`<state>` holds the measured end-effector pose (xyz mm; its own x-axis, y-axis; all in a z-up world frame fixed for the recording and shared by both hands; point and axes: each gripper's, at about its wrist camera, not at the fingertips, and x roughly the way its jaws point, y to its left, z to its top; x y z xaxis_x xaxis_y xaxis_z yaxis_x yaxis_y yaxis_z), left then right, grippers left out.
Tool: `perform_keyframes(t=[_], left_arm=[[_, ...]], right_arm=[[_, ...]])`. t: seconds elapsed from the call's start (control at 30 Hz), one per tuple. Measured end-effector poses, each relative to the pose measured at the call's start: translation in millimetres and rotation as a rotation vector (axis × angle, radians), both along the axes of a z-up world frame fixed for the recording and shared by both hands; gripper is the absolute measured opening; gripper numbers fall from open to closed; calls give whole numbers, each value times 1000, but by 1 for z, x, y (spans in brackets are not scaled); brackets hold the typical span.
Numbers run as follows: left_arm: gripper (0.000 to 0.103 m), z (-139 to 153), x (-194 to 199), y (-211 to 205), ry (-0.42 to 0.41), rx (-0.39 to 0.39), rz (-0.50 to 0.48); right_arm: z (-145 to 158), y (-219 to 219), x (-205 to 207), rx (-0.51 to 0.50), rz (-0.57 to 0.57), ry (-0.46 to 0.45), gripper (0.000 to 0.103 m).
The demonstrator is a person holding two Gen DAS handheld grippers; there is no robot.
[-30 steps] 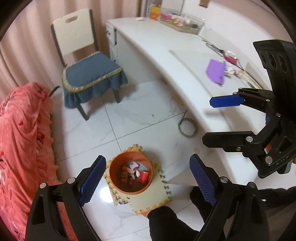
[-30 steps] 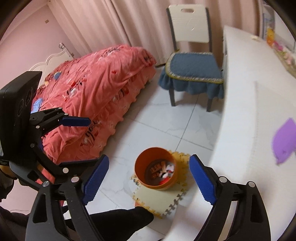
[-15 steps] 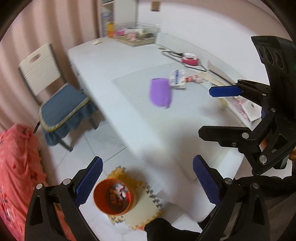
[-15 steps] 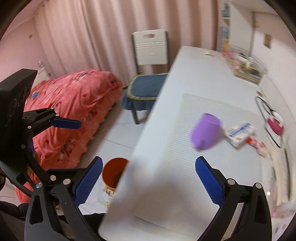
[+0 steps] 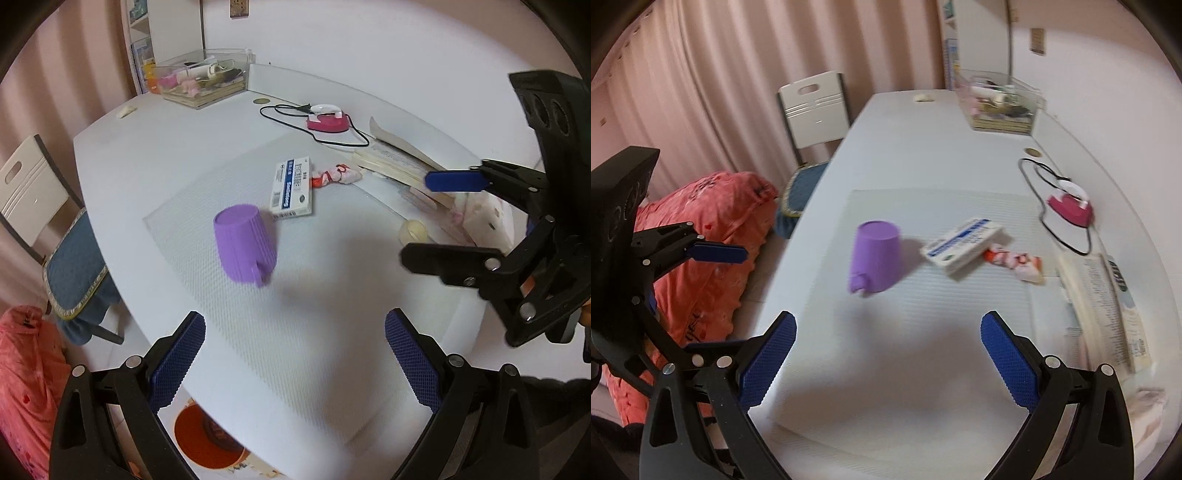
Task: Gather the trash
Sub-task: 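Move both open tools back over the desk, then grasp the red-white sock bundle with the right tool while the left tool grasps the Sanlietong box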
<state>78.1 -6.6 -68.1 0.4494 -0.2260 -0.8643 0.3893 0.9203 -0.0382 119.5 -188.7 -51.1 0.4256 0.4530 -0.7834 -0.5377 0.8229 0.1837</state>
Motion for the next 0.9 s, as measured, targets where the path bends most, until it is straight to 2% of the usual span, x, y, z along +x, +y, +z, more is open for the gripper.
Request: perform_keyframes(t=[0.2, 0.5, 0.63, 0.7, 0.77, 0.9], left_arm=[[96, -6, 33, -2, 29, -20, 22], [96, -9, 99, -40, -7, 22, -147], [96, -27, 129, -59, 23, 45, -253], [96, -41, 143, -69, 40, 86, -299], [96, -53, 156, -76, 53, 110, -314], [96, -74, 179, -82, 91, 96, -333]], right_arm=[[-12, -21, 34, -26, -66, -2, 98], [-41, -43, 86, -42, -147, 5, 98], [-57, -45, 114, -86, -144, 5, 91], [-68, -46, 128, -122, -136, 19, 88], [-80, -44, 139, -173, -134, 19, 87], [-104, -41, 160, -234, -109, 50, 79]])
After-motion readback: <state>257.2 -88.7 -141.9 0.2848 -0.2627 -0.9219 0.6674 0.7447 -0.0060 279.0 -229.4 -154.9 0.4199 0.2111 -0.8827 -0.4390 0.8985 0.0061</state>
